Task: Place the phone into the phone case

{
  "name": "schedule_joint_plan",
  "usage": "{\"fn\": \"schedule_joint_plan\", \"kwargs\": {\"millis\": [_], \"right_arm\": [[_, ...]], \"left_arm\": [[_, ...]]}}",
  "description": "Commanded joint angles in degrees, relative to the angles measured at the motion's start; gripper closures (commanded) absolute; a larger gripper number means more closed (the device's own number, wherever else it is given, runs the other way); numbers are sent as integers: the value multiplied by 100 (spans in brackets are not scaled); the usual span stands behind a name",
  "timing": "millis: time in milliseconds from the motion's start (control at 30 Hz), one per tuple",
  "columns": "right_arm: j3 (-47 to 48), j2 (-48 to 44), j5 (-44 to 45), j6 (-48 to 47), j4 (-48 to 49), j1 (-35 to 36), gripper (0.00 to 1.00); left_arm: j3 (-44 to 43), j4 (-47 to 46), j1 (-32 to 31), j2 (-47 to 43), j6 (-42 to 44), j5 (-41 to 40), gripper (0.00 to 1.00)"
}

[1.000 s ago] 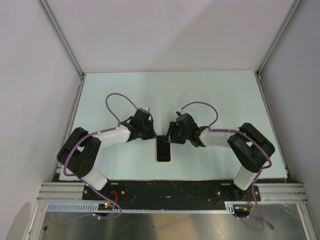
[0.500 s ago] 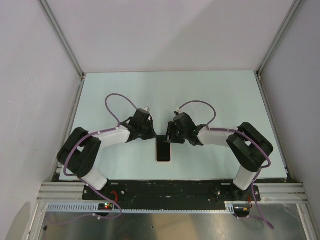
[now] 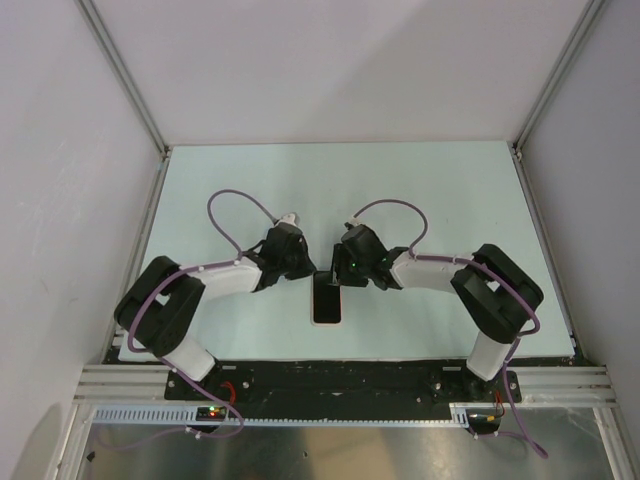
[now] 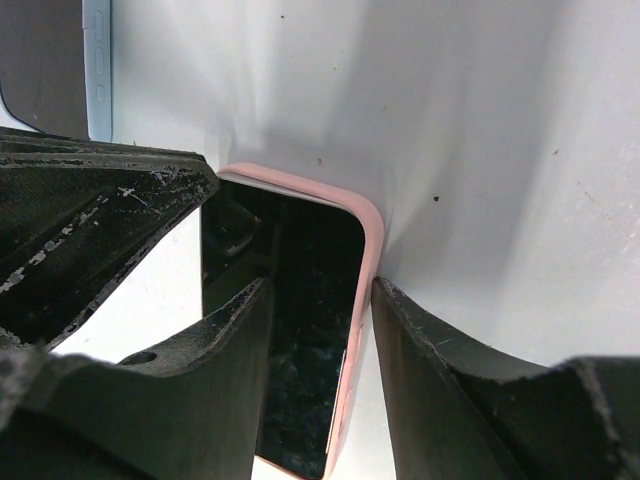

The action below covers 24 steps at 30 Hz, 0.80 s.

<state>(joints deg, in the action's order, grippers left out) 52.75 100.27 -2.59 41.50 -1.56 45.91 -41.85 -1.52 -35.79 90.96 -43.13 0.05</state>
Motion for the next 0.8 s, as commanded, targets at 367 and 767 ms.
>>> {"fn": "schedule_joint_plan", "kwargs": {"millis": [367,767], "right_arm": [[2,609,99,-98,-421,221,50],[-2,720,55,-102,-380,201,50]], "left_arm": [[184,1257,-69,-535,321,-208,79],[-307,1442,54,-373,540,-54,86]]}}
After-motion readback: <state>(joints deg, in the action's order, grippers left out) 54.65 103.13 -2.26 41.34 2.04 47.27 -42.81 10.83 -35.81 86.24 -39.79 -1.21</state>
